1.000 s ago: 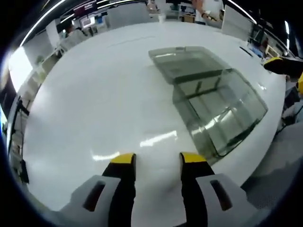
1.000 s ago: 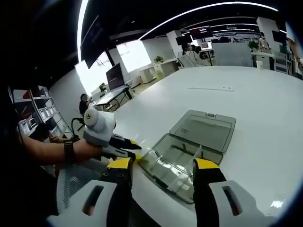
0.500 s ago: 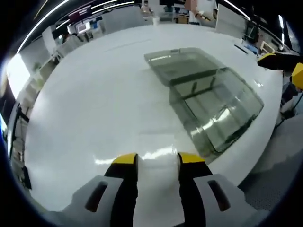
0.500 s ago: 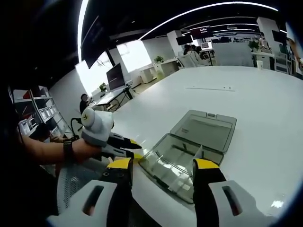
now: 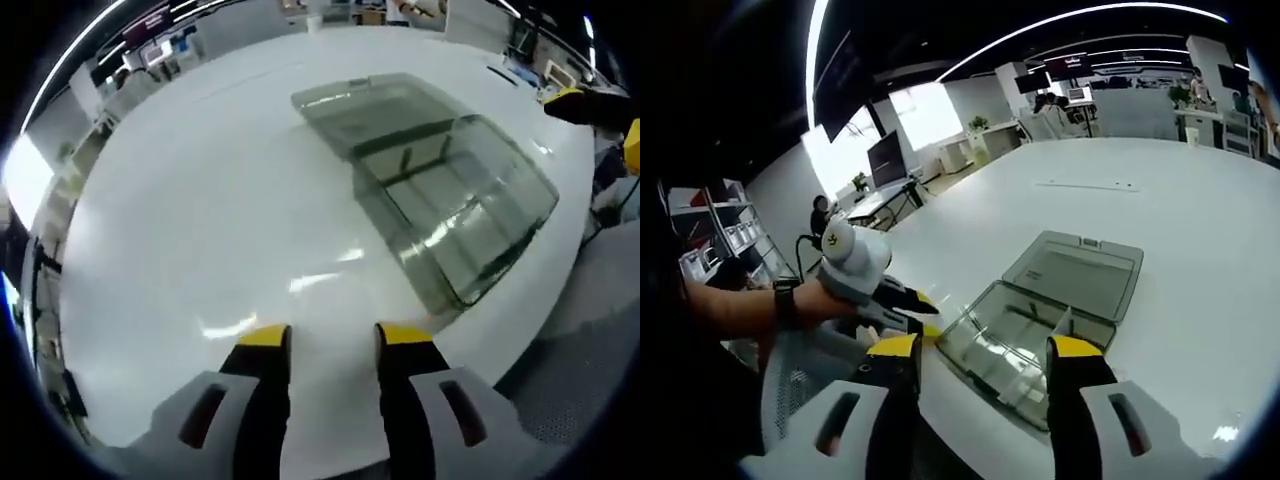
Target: Insert the divider into the dual guide fixture by aligning both edges with the guide slots and pushing it downward to the bottom, including one-sided entry, uneven engagement, binding, and posture correction.
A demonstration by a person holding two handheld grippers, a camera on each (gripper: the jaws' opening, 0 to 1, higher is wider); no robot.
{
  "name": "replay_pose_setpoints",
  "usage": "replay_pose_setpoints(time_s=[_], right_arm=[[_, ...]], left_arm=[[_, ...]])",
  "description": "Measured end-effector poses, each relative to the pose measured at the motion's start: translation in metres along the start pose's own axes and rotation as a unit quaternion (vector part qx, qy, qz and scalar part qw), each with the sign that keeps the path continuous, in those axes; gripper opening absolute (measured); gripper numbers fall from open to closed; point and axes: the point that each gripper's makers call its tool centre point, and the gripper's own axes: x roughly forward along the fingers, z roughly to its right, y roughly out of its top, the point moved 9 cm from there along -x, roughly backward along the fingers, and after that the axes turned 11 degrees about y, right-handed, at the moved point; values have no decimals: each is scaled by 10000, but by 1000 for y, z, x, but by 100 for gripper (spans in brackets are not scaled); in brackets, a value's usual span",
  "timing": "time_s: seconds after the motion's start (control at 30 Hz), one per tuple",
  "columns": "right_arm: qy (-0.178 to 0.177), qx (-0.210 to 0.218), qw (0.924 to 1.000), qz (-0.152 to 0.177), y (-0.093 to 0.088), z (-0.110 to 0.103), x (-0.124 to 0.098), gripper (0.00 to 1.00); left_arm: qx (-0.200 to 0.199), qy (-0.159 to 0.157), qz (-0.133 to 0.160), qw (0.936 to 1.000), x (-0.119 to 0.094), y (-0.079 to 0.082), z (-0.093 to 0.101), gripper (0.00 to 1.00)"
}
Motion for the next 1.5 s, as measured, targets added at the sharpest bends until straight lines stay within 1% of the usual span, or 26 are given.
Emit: replay_pose_setpoints(time_s=[0.1,0.13,0.2,0.27,0.37,0.43,0.47,0.6,0.67,0.87,0.93,1.03,1.2,1.27,1.4,1.43,1.5], right_arm=[[8,-7,10000,12,1,0,1,47],[8,-11,10000,3,1,0,1,47],[10,3,10000,2,0,0,1,46],[2,15,10000,16,0,0,1,46],[-16,36,10000,12,-2,1,-1,46],[-37,55,10000,18,-2,2,-2,46],[-47,60,10000,23,-3,2,-3,46],[-74,87,9999,37,-2,3,-4,46],[-73,70,9999,43,-1,3,-4,46],[-3,36,10000,9,-1,-1,0,46],[26,18,10000,-4,0,-2,1,46],[69,10,10000,-8,1,-3,2,46],[95,-7,9999,50,3,-3,1,46],[96,0,9999,59,3,-3,1,46],[101,16,9999,99,4,-3,0,45],[105,17,9999,110,4,-3,0,45],[130,12,9999,103,4,-5,0,45]], left_arm=[[106,-194,-250,9994,3,6,-3,33],[56,-201,-285,9994,5,8,-5,33],[158,-227,-353,9990,6,11,-5,33],[154,-205,-409,9988,6,12,-4,32],[160,-200,-337,9991,5,10,-5,32],[36,-234,-275,9993,4,9,-7,31],[2,-284,-304,9991,4,7,-7,31],[-121,-348,-227,9991,0,-1,-8,31],[-295,-371,-127,9988,-2,-4,-8,31],[-545,-444,-9,9975,-8,-11,-10,31],[-696,-468,57,9965,-11,-11,-12,31],[-929,-497,196,9942,-15,-10,-14,31],[-1135,-573,395,9911,-23,-7,-16,31],[-1279,-610,509,9886,-28,-4,-18,31],[-1335,-605,755,9863,-33,-1,-19,31],[-1350,-601,767,9860,-34,-1,-19,31],[-1468,-658,929,9826,-38,2,-18,31]])
